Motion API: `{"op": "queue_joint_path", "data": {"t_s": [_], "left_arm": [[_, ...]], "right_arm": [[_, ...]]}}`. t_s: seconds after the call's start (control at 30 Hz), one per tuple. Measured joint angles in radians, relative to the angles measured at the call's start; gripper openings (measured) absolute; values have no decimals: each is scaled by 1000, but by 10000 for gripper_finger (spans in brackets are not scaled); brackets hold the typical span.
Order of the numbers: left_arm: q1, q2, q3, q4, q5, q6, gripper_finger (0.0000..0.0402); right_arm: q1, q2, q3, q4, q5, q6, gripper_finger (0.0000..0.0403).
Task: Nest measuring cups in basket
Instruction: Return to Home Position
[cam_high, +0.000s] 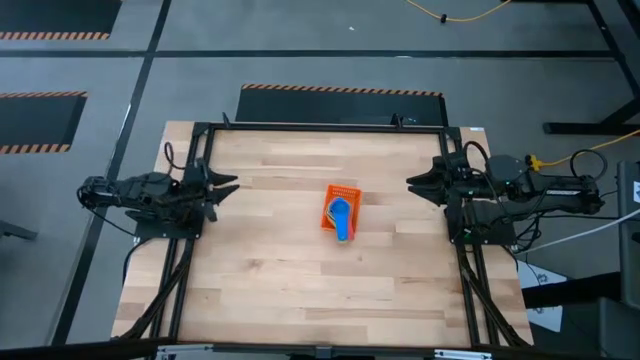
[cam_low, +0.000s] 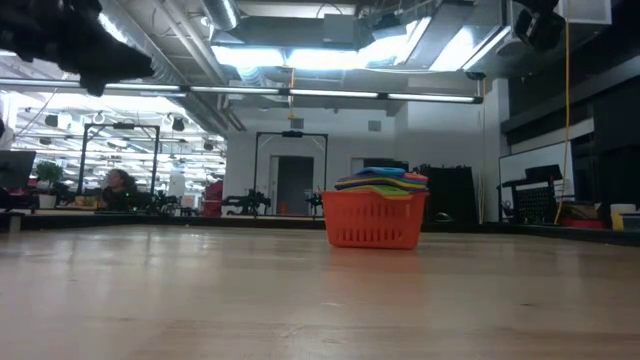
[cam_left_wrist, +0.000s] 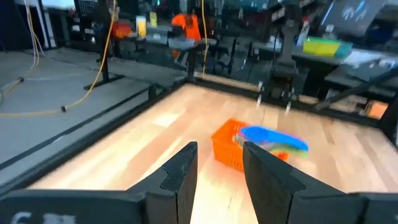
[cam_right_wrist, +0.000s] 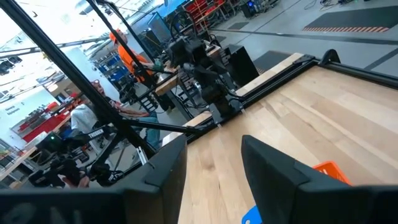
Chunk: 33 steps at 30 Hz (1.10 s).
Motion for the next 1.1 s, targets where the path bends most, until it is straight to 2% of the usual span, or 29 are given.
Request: {"op": "queue_joint_path", "data": {"t_s": [0.4, 0.77, 0.93, 1.1], "left_arm": [[1, -1, -102, -1, -22, -81, 121], [1, -1, -214, 119, -11, -84, 121], [1, 0, -216, 135, 52, -41, 121], [1, 0, -217, 135, 157, 29, 121]], "right_arm": [[0, 0, 0, -1, 0, 0, 158], [0, 0, 0, -1, 0, 0, 158], [0, 0, 0, -1, 0, -1, 158], [0, 0, 0, -2, 0, -6, 158]]}}
